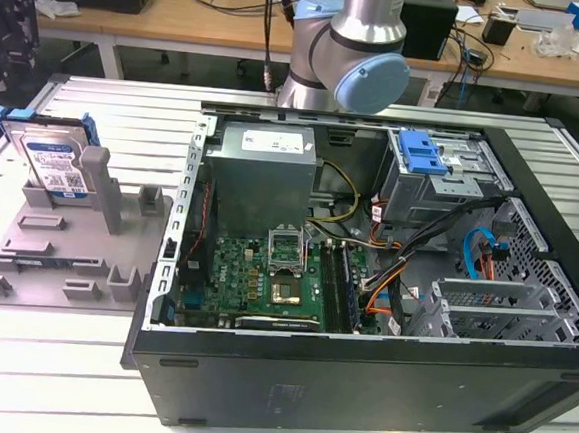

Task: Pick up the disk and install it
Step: 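Pick up the disk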

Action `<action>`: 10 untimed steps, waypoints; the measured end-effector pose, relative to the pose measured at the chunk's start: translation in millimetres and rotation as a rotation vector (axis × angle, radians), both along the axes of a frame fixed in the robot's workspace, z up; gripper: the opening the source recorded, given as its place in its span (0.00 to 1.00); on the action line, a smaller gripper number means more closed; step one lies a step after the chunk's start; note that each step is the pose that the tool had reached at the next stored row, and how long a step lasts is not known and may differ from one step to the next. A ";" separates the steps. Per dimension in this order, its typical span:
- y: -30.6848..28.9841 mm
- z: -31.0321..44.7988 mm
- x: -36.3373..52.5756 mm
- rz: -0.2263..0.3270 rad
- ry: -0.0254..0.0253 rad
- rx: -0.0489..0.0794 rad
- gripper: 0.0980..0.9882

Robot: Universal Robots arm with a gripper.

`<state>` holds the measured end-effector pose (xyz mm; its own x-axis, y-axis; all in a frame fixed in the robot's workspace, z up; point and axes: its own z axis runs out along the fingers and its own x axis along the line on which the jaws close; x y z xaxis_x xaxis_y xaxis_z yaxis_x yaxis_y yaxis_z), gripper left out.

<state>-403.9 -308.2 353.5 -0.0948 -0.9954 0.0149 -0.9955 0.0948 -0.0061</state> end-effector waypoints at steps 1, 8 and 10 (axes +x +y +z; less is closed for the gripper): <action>-0.1 -1.3 0.0 0.001 0.0016 0.000 0.43; -0.3 -9.2 -0.3 0.062 0.0031 0.000 0.43; -0.2 -10.5 -0.7 0.069 0.0039 0.000 0.43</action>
